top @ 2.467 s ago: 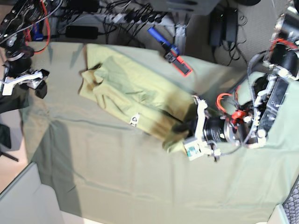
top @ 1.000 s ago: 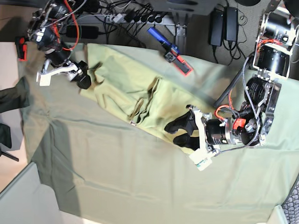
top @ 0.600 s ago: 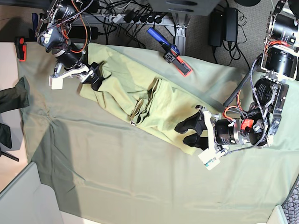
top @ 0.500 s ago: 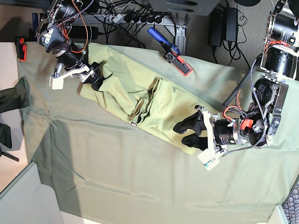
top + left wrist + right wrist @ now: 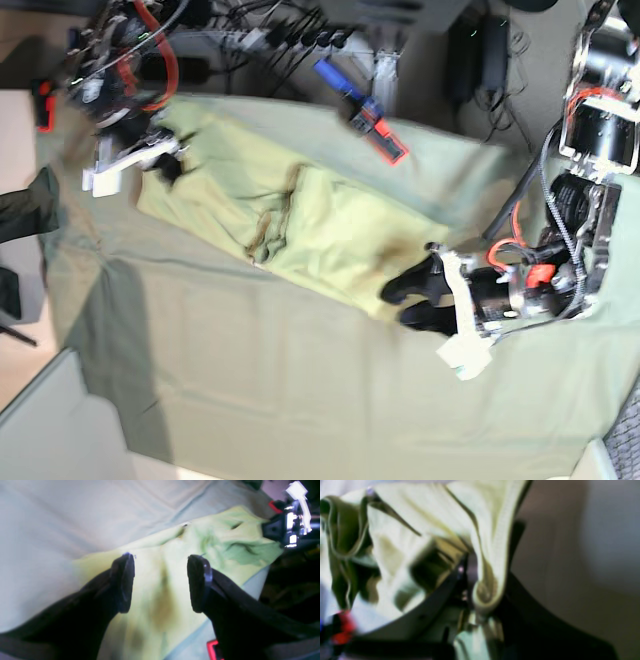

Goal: Fold the T-shirt properly
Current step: 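Grasp the strip end with the left gripper and fold it toward the right gripper, then grasp the folded bundle with the right gripper and fold it over again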

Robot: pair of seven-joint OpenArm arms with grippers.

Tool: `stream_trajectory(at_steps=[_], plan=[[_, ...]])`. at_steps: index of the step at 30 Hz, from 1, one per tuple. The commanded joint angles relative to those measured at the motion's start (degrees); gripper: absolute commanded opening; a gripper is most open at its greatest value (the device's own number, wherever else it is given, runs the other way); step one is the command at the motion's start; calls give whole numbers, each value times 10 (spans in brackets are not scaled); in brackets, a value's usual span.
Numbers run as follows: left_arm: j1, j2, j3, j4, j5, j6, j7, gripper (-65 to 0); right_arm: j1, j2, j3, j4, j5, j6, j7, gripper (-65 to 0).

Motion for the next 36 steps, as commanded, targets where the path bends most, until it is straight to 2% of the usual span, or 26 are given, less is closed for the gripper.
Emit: stream_trajectory(at_steps=[1,4,8,10,12,14,16,21,26,33,36], plan=[[-14,-3,-18,9,-29,-3,-5,-285,2,29,16,9,-4,38,20,-650],[-13,-3,-63,9,-58,-3,18,-285,6,76,47,9,-14,36,26,-650],[-9,-3,-92,9,-62,-3,22,-285,12,126,83,9,1,33,22,-650],[-6,-3,-92,9,-59,-3,23,-285,25,140,93,9,38,34,1,-650],[1,-3,-92,9,-55,-3,23,-285,48,138,93,13,63,35,-20,-650],[13,-5,-92,9,-45,-3,23,-285,71,122,90,21,85,38,-31,-650],[26,-15,-93,9,-44,-3,22,-285,97,92,85,31,116,40,-53,-650],[37,-47,-93,9,-47,-3,19,-285,140,-4,46,48,108,40,-57,-650],[37,-76,-93,9,-52,-3,17,-285,139,-83,-24,48,99,40,-50,-650],[37,-89,-93,9,-52,-3,17,-285,137,-164,-89,48,56,40,-46,-650],[37,-89,-93,9,-56,-3,17,-285,132,-186,-116,48,31,40,-46,-650]])
